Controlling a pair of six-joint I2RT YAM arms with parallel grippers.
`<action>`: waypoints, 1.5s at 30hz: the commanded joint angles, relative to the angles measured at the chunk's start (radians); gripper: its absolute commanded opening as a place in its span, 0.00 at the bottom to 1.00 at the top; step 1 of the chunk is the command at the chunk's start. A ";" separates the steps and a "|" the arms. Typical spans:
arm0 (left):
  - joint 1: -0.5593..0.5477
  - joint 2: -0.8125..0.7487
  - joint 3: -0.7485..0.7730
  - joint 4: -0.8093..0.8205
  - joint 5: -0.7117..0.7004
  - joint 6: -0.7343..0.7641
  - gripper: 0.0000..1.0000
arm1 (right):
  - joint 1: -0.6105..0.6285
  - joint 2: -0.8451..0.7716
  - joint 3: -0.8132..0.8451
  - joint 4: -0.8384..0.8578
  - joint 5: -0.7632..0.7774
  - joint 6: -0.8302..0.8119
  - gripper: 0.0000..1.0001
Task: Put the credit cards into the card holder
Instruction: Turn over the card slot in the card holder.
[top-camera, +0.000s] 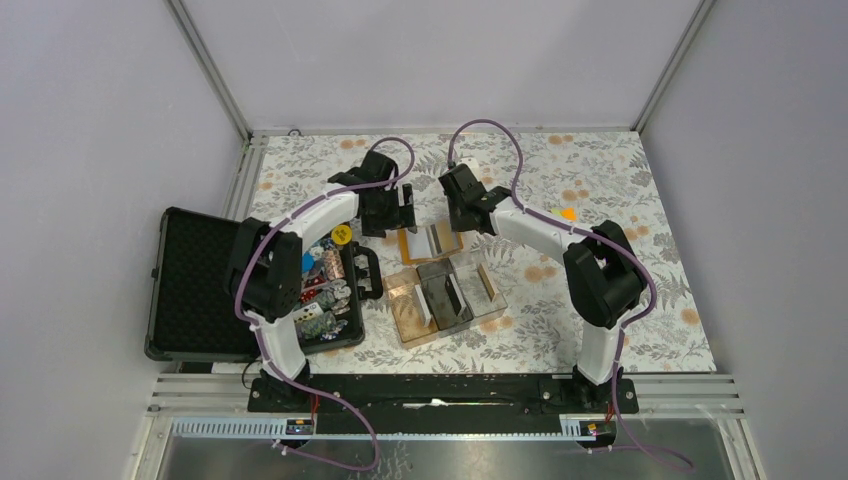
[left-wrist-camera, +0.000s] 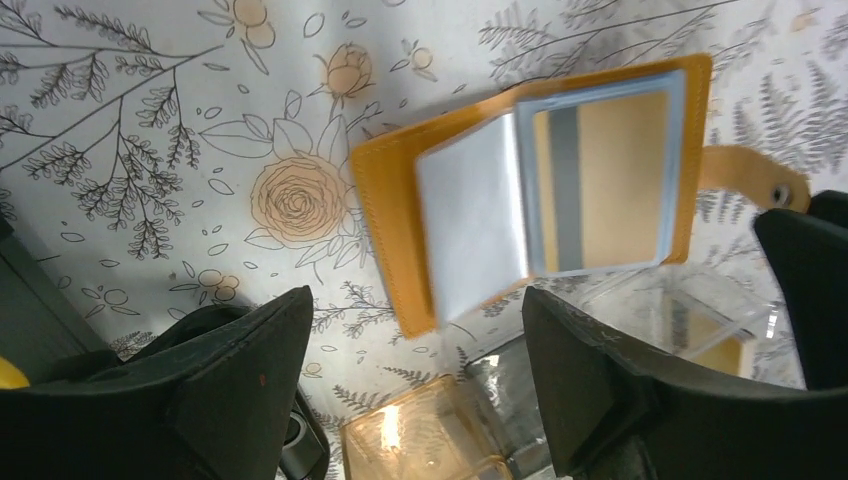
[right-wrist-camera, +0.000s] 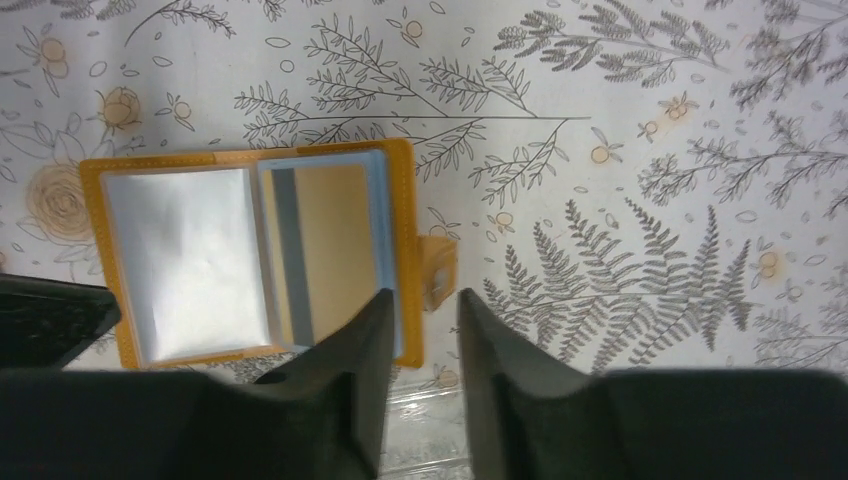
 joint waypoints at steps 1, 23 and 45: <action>0.005 0.021 0.006 -0.003 -0.006 0.007 0.78 | 0.001 -0.027 0.051 -0.025 -0.018 -0.001 0.45; 0.005 0.002 -0.071 0.133 0.117 -0.072 0.61 | -0.094 0.107 0.083 -0.065 -0.371 0.026 0.44; -0.010 -0.041 -0.121 0.244 0.178 -0.107 0.74 | -0.094 0.175 0.104 -0.070 -0.369 0.048 0.34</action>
